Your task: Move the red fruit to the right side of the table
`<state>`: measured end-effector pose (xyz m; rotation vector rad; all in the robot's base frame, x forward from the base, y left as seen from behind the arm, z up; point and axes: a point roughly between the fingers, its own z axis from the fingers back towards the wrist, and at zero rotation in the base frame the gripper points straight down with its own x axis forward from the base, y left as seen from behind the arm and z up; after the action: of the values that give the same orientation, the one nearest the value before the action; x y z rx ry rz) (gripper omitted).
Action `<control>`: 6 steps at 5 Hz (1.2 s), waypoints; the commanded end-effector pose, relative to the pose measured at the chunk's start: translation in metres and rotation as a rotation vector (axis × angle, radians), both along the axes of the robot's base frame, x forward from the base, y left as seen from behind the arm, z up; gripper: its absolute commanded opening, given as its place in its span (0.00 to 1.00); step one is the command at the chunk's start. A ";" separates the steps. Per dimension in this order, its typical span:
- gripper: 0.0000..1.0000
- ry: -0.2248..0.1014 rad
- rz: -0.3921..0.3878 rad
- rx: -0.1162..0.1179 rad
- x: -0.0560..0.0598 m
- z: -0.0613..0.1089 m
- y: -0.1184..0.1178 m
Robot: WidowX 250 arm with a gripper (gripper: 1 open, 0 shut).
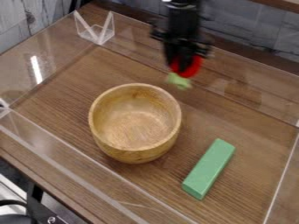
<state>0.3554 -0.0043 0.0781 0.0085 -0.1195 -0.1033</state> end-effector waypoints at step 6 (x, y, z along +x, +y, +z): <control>1.00 -0.022 -0.047 -0.050 -0.007 -0.045 -0.098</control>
<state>0.3392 -0.0993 0.0209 -0.0337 -0.0997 -0.1456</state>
